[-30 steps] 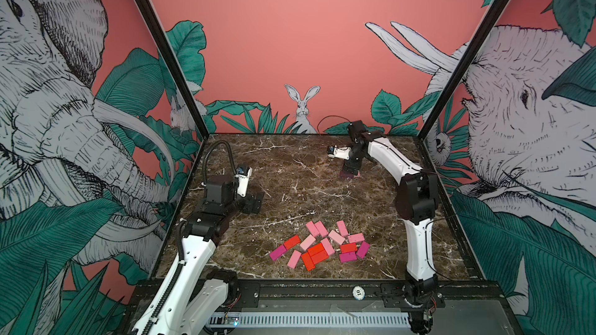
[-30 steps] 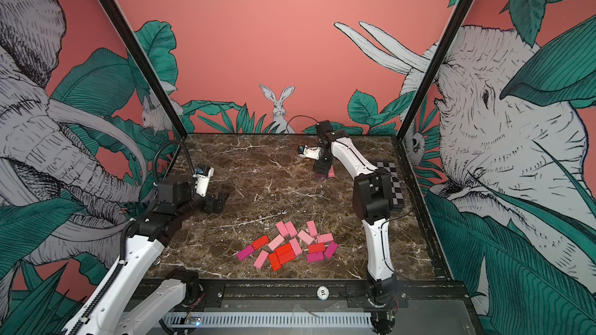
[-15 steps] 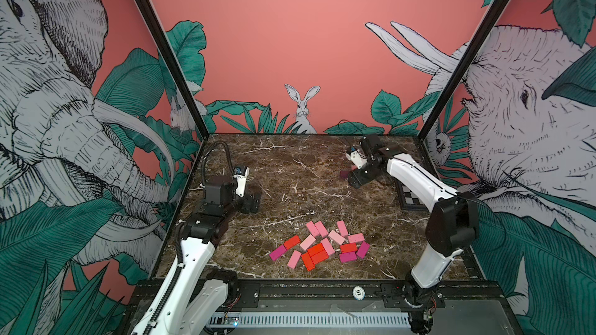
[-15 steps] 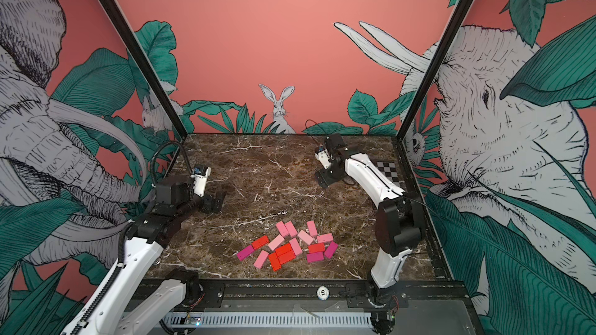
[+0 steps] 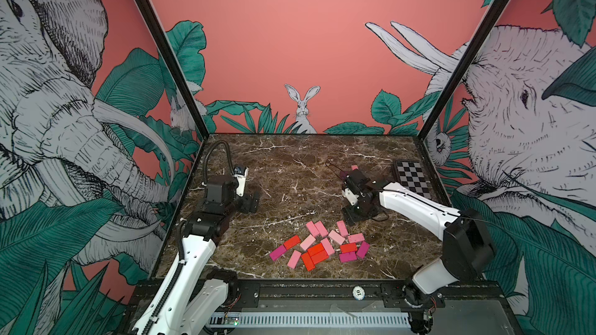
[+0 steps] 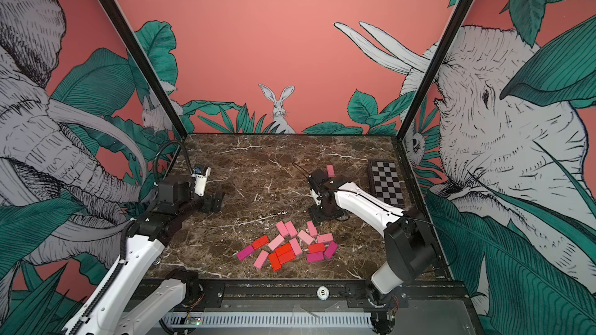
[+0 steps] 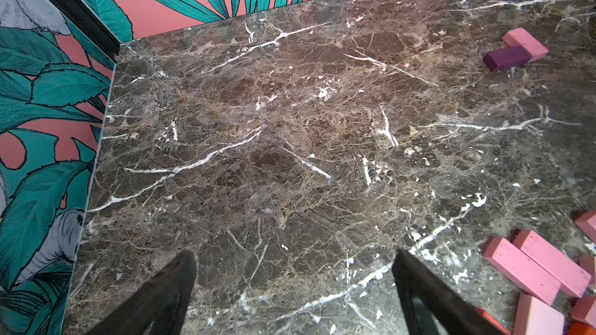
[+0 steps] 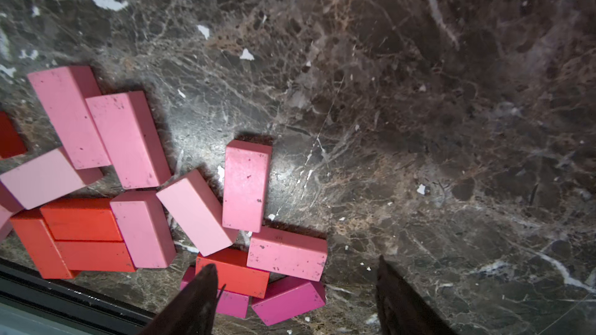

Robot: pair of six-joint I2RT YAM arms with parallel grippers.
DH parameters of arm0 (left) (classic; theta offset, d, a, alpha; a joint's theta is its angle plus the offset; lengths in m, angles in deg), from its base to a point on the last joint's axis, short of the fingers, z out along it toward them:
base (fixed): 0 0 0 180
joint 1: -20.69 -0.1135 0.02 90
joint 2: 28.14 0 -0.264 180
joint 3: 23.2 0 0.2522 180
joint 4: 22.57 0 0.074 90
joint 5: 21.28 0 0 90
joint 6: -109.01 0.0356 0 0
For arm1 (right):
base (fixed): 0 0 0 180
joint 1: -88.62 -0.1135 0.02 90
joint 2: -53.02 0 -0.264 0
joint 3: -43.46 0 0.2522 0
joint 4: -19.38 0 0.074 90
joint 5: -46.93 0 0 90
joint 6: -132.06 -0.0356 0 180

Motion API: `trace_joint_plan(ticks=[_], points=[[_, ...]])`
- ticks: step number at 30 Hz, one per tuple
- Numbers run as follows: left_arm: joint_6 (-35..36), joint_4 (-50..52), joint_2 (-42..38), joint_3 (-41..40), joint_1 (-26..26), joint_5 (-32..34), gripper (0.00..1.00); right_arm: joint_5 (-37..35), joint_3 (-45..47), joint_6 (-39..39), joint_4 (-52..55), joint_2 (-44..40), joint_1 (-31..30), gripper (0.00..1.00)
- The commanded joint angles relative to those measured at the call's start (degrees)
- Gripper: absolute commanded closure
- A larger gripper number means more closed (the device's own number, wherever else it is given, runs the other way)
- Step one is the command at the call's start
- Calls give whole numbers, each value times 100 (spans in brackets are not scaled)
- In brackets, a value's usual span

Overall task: Assemble the letter t with building blocks
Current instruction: Assemble the building block at the center of the board, then pick up the building block from the center of the board.

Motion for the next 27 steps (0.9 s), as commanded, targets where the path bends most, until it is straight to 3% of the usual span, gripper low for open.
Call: trace_joint_plan(ticks=[1,13,27], points=[[-4,86,-89,33,-6,80,2,241,75,-122,-276,171,-185,28],[-11,102,-90,13,-6,133,3,317,379,-572,-1015,716,-424,40],[-13,98,-28,3,-10,126,3,97,520,-819,-1195,1034,-544,46]])
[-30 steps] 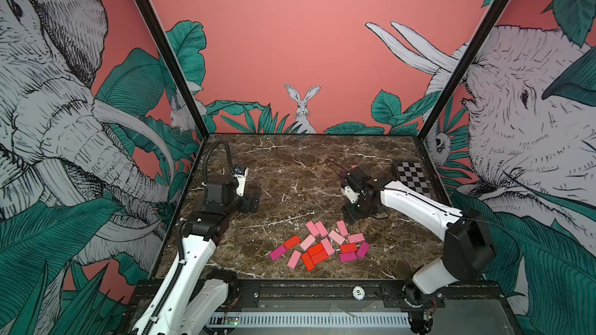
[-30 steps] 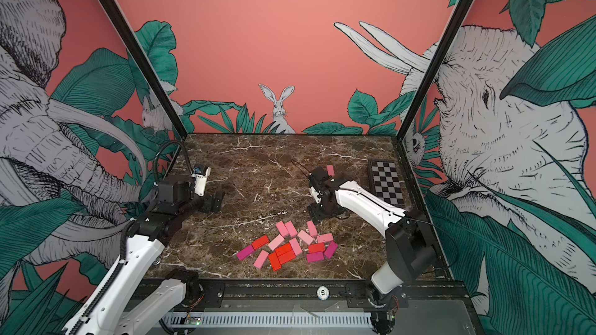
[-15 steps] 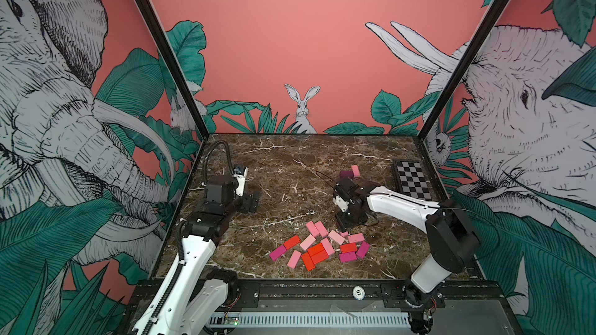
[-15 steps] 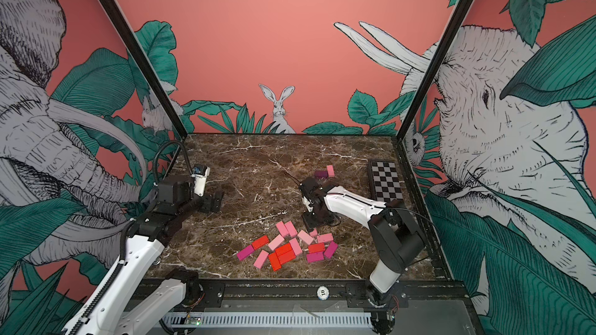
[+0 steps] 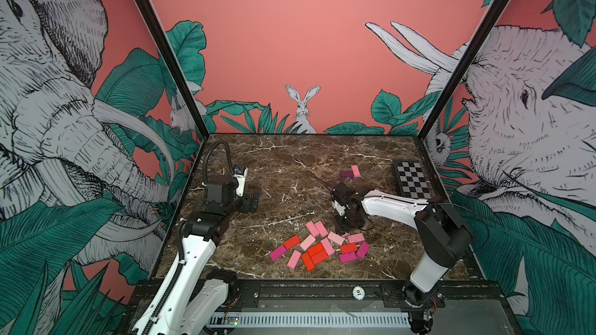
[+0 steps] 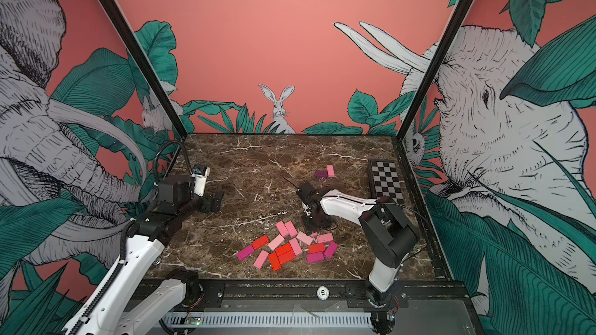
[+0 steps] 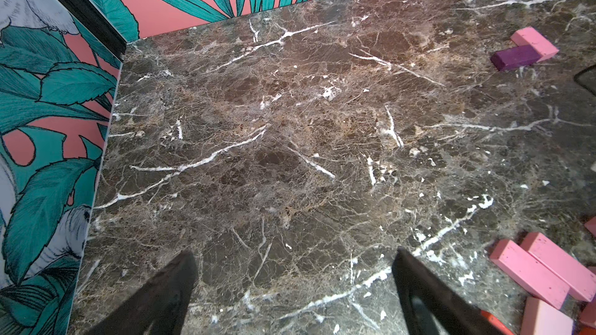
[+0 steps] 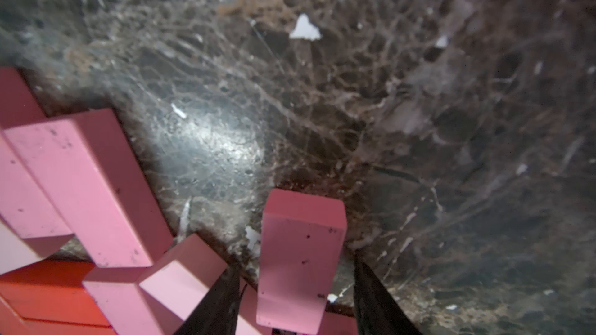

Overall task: Assemble the letter t with building blocks
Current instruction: Pick up the building block from the center of the board.

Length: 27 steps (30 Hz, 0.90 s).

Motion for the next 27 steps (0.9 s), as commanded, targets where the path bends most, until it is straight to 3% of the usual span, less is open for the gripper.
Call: trace_joint_plan(ticks=[1,15,21,24,27], points=[[-12,87,-23,4,-4,33,3,-224,-9,-115,28,153,-51,47],[-3,87,3,8,-6,24,3,-636,-263,312,371,361,-49,62],[3,90,9,3,-6,30,3,-805,-522,1010,640,309,63,72],[3,85,1,7,-8,33,3,-814,-639,1439,789,238,320,80],[2,78,-11,7,-1,26,3,-652,-841,2028,932,143,745,81]])
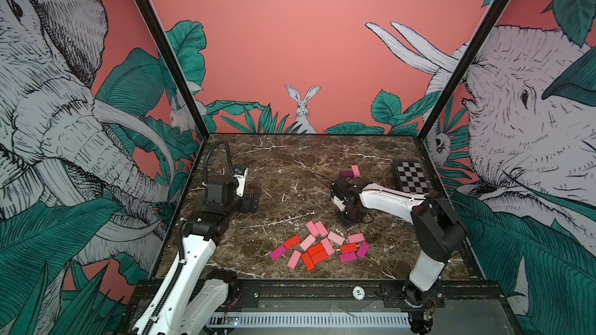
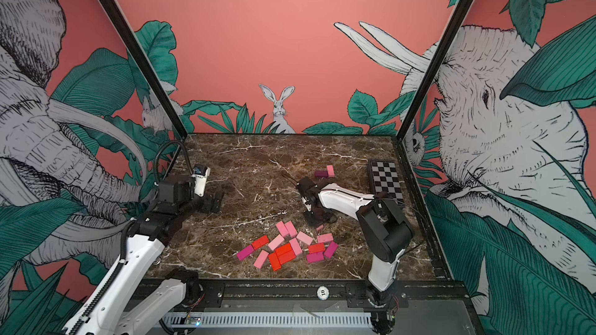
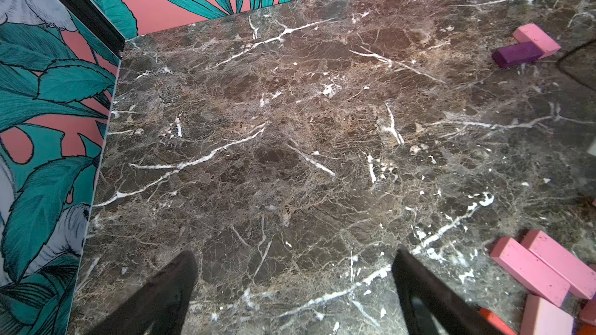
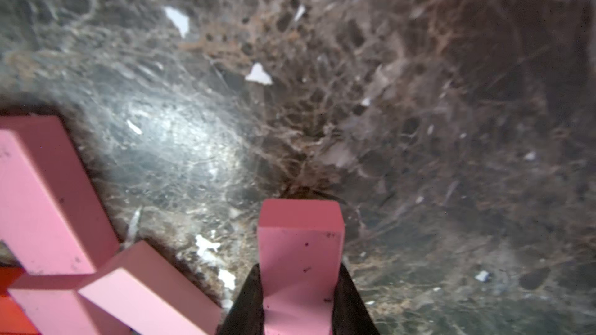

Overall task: Assemble the letter t with building blocks
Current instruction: Pick up the building block from the center of the board.

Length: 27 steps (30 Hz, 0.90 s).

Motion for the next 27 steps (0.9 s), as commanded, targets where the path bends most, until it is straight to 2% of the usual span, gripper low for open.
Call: trace_joint_plan(ticks=[1,5,8,12,15,19,23,27], points=[[3,53,-30,7,-8,23,3,114,-295,937,411,-134,453,80],[19,50,-31,7,-7,31,3,273,-796,2381,923,-154,963,82],[12,35,-50,-2,-6,30,3,464,-1205,3076,1067,-165,1300,85],[31,9,-68,-11,-2,11,3,368,-1807,3977,1342,-11,1491,90],[38,3,-87,-7,-10,9,3,99,-2224,4843,1578,197,1683,99],[32,3,-148,-24,-6,31,3,-377,-2861,5634,1612,641,2028,96],[47,-32,-206,-54,-7,50,3,-945,-3899,6027,1889,1418,2326,96],[66,-43,-200,-62,-10,32,3,-1533,-4546,6469,1767,2028,2372,96]])
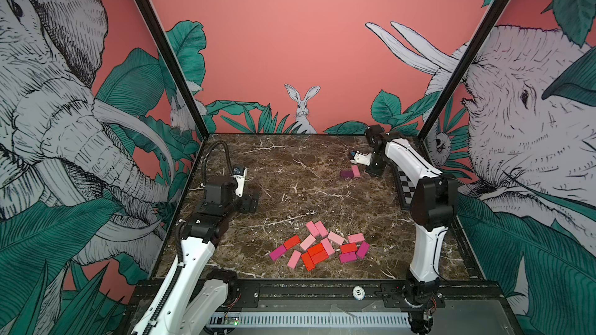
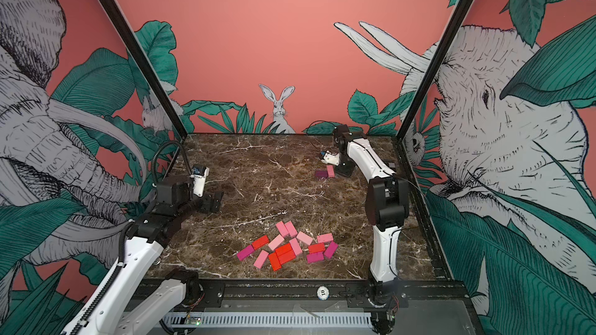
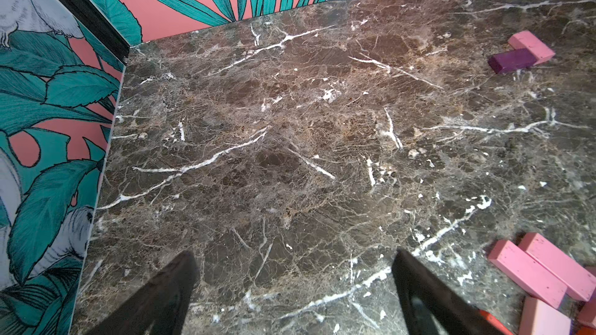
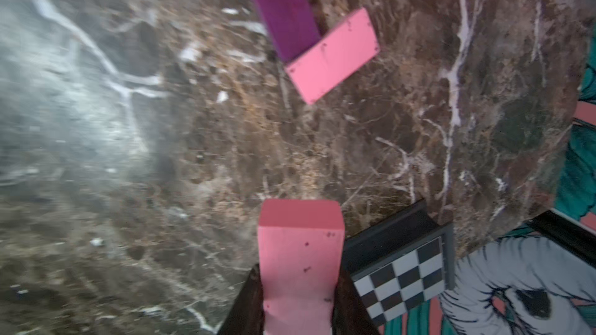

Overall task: Assemble the letter t with building blocks
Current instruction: Pick up the building block from the center of the board, then assemble the building block at the center of the board.

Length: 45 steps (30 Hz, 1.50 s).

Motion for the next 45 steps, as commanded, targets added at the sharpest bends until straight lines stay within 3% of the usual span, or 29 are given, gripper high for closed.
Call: trace_joint_plan(ticks=[1,10,20,31,45], points=[[50,-38,-92,-63,-1,37,3,-522,-381,717,98,284,-8,96],[71,-73,-125,-98,-4,82,3,-52,-469,1599,-550,650,188,97],[79,-117,-186,-134,-7,66,3,683,236,2965,-1144,456,513,100],[74,-161,-209,-162,-7,52,3,1007,339,3092,-1598,749,527,100],[73,-170,-221,-177,-8,4,3,829,622,3066,-2128,960,375,99]])
